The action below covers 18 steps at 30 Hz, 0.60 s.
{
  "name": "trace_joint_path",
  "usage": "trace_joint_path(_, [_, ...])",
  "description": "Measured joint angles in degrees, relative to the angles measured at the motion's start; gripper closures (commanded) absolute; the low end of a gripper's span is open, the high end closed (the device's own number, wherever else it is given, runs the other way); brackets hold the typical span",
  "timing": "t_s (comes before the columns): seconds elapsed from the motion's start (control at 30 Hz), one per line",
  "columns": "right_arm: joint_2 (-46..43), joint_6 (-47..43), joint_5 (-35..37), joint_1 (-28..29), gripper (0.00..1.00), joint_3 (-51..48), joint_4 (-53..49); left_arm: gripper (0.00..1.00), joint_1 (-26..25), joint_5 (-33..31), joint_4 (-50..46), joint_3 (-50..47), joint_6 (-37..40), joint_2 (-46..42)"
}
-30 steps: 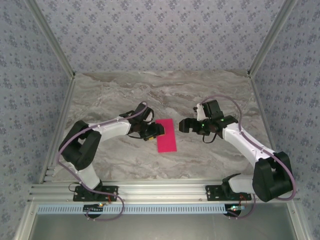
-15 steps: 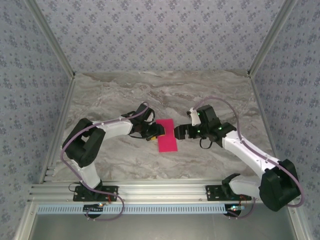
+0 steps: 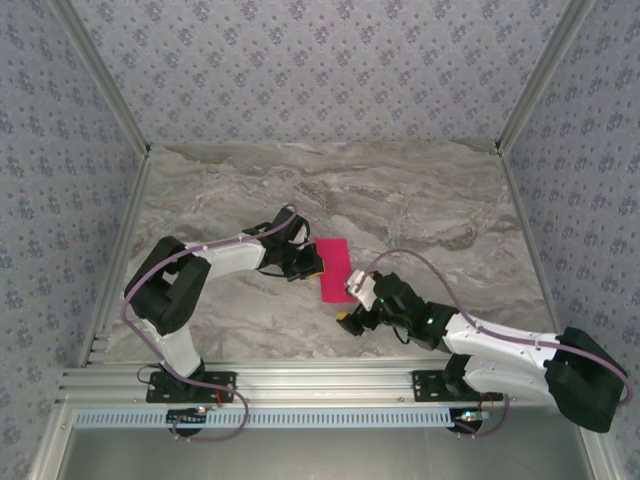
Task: Fold a paper plane with a square sheet of paper (fold left side to right side)
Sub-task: Third fold the triangle at the center of the table.
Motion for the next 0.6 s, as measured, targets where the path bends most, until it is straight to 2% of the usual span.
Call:
trace_joint_path(0.13, [4.44,-5.4,4.0,3.48,0.04,0.02,4.92,0.95,0.0,0.02,-0.17,0.0,0.0,-0.02])
trace_joint_path(0.37, [16.24,-9.62,9.92,6.21,0.08,1.92,11.91,0.95,0.0,0.2,-0.22,0.0,0.0,-0.02])
trace_joint_path(0.5, [22.6,-10.75,11.72,7.13,0.15,4.85,15.65,0.95,0.0,0.48,-0.28,0.0,-0.02,-0.02])
trace_joint_path(0.6, [26.75,-11.3,12.85,7.3,0.27,7.3,18.91,0.95,0.0,0.63,-0.31,0.0,-0.02,-0.02])
